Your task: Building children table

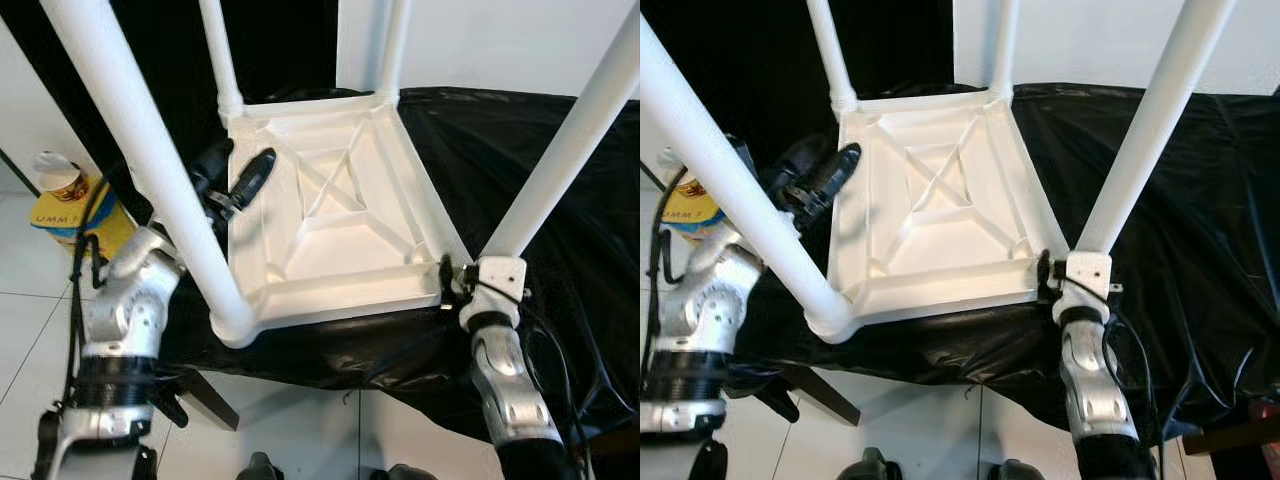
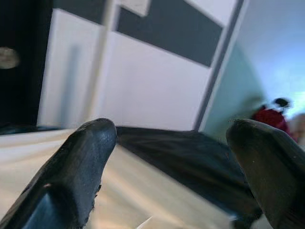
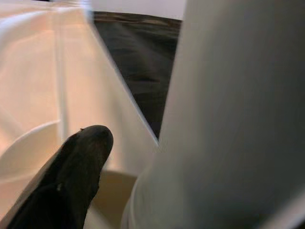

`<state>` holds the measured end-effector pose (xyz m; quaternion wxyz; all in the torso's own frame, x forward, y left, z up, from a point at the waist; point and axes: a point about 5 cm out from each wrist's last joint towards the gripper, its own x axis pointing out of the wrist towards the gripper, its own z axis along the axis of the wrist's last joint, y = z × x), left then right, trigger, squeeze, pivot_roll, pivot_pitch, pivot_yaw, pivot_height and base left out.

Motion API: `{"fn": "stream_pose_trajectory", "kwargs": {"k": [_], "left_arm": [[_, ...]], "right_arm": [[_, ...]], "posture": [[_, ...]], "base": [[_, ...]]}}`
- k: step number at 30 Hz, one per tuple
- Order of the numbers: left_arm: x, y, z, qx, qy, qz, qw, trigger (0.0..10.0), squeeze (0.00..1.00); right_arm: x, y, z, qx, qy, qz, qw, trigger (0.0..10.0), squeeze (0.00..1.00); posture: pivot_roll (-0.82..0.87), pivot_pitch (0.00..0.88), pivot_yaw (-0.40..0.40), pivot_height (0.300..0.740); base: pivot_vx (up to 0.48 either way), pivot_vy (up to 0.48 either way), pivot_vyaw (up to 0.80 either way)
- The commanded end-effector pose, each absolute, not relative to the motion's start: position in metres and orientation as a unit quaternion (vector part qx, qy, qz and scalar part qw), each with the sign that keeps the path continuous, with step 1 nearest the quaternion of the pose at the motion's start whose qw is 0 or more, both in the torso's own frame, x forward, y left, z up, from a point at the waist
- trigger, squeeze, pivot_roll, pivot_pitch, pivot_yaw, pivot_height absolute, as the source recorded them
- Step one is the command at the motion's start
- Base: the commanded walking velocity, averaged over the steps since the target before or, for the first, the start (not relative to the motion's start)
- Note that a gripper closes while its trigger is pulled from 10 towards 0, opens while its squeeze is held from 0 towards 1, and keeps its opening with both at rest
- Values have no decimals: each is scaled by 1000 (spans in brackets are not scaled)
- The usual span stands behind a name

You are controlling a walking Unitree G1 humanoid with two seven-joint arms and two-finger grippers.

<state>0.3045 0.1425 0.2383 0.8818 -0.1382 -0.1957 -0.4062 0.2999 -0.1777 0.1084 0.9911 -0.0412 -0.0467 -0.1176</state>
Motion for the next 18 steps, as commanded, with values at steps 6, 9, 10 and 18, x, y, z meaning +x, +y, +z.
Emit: {"fn": "stream_pose_trajectory", "kwargs": {"k": [6,9,10,18], "left_arm": [[287,91,240,-190,-191,-454,849,10000,0],[284,75,242,-218,-190,-454,843,10000,0],[284,75,242,-218,-190,-454,843,10000,0],[282,40,241,-249,-176,-450,839,10000,0]], "right_arm": [[331,-143,114,-43,-48,-87,994,10000,0],[343,-146,120,-41,-51,-106,992,10000,0],[343,-146,120,-41,-51,-106,992,10000,0],[370,-159,138,-42,-57,-143,987,10000,0]], "posture": [[74,125,21,740],[77,127,24,740],[77,127,24,740],[88,134,35,740]], "base": [[0,0,0],[0,0,0],[0,0,0],[0,0,0]]}}
